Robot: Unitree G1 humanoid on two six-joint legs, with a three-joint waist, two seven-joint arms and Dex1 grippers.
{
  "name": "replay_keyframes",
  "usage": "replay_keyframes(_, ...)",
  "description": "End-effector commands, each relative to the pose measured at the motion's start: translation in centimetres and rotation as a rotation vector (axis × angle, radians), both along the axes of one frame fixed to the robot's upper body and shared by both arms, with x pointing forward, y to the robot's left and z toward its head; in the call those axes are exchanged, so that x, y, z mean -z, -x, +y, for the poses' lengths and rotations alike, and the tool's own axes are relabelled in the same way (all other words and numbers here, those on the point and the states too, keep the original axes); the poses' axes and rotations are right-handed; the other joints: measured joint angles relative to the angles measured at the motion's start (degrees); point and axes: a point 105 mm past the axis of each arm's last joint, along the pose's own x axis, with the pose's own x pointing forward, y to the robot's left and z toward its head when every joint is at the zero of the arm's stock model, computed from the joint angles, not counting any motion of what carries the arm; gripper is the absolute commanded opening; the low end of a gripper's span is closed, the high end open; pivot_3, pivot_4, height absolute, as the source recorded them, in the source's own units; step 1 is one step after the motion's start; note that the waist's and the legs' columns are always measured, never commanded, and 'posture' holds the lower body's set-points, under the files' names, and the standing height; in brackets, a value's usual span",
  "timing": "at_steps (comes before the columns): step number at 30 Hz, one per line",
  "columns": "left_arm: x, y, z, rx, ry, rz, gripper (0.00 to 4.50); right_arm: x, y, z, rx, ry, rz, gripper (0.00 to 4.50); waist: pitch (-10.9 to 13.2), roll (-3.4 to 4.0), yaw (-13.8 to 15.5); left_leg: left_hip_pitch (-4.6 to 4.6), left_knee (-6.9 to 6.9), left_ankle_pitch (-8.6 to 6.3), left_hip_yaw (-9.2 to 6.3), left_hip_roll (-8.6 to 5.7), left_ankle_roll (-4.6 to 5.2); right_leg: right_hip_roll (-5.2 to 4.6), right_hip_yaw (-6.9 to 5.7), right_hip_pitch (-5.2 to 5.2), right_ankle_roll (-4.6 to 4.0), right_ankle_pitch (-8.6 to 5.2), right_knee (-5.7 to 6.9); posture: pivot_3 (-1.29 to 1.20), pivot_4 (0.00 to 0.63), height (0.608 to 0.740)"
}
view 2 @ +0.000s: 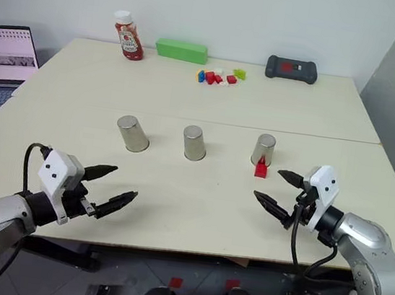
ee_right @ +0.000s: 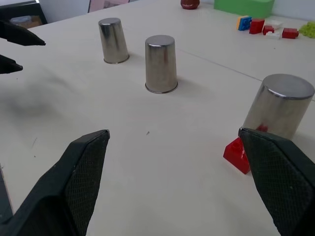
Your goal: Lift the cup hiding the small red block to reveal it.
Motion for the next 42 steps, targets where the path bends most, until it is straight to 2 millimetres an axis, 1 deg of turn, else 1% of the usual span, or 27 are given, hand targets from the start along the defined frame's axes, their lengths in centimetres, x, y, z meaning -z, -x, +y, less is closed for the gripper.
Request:
replay_keyframes(1,-1.5,0.0,0.2,-0.013,-0.015,-0.063,4.5,-1.6,0.1,-0.2,0.003,-0.01,-0.06,4.47,0.0,0.0,0.0,0.0,0.01,0.0,0.0,0.0,0.0,0.0,0.0,0.0,0.0,0.0,0.0,0.0,0.15,0.74)
replay_keyframes(6,-1.8,0.3,0.5,-0.029,-0.035,-0.048,4.5,-1.9,0.1,-0.2,0.007,-0.009,-0.06,4.47,0.0,0.0,0.0,0.01,0.03,0.0,0.0,0.0,0.0,0.0,-0.01,0.01,-0.05,-0.03,0.0,0.0,0.15,0.74)
replay_keyframes(10,-2.0,0.7,1.1,-0.061,-0.044,-0.043,4.5,-1.4,0.4,-0.4,0.019,-0.007,-0.049,4.47,0.0,0.0,0.0,0.0,-0.01,0.0,0.0,0.0,0.0,0.0,0.0,0.0,0.0,0.0,0.0,0.0,0.15,0.74)
replay_keyframes(13,-2.1,0.7,1.2,-0.071,-0.05,-0.038,4.5,-1.4,0.4,-0.6,0.021,-0.008,-0.045,4.47,0.0,0.0,0.0,0.0,-0.02,0.0,-0.01,0.01,0.0,0.0,-0.02,0.0,-0.01,-0.01,0.0,0.0,0.15,0.74)
replay_keyframes(17,-2.0,0.6,1.8,-0.092,-0.059,-0.036,4.5,-1.1,0.2,-0.4,0.018,-0.011,-0.042,4.47,0.0,0.0,0.0,0.01,0.02,0.0,0.0,0.0,0.0,0.0,0.0,0.0,-0.08,-0.05,0.0,0.0,0.15,0.74)
replay_keyframes(20,-2.6,0.4,1.2,-0.063,-0.027,-0.076,4.5,-1.3,0.0,-0.3,0.016,-0.015,-0.049,4.47,0.0,0.0,0.0,0.01,0.03,0.0,0.0,0.0,0.0,0.0,-0.01,0.0,-0.08,-0.05,0.0,0.0,0.15,0.74)
replay_keyframes(23,-3.1,0.2,1.2,-0.072,-0.006,-0.098,4.5,-1.5,-0.1,-0.3,0.014,-0.016,-0.052,4.47,0.0,0.0,0.0,0.0,0.02,0.0,0.0,0.0,0.0,0.0,-0.01,0.0,-0.06,-0.03,0.0,0.0,0.15,0.74)
replay_keyframes(28,-2.8,0.1,1.6,-0.089,-0.028,-0.082,4.5,-1.4,0.0,-0.3,0.008,-0.014,-0.048,4.47,0.0,0.0,0.0,0.0,0.0,0.0,0.01,0.0,0.0,0.0,0.0,0.0,0.0,0.0,0.0,0.0,0.15,0.74)
replay_keyframes(32,-3.0,0.2,1.1,-0.06,-0.006,-0.085,4.5,-1.2,0.0,-0.6,0.01,-0.015,-0.044,4.47,0.0,0.0,0.0,0.0,0.0,0.0,0.0,0.0,0.0,0.0,-0.01,0.0,-0.01,0.0,0.0,0.0,0.15,0.74)
replay_keyframes(38,-3.3,1.2,-0.4,0.068,0.064,-0.035,4.5,-0.7,0.2,-1.0,0.014,-0.017,-0.039,4.47,0.0,0.0,0.0,0.0,0.01,0.0,0.0,0.0,0.0,0.0,-0.01,0.0,-0.03,-0.02,0.0,0.0,0.15,0.74)
replay_keyframes(42,-3.3,1.5,-0.7,0.097,0.064,-0.005,4.5,-0.5,0.9,-1.0,-0.001,-0.016,-0.023,4.47,0.0,0.0,0.0,0.0,0.0,0.0,-0.01,0.0,0.0,0.0,-0.02,0.0,-0.01,-0.01,0.0,0.0,0.15,0.74)
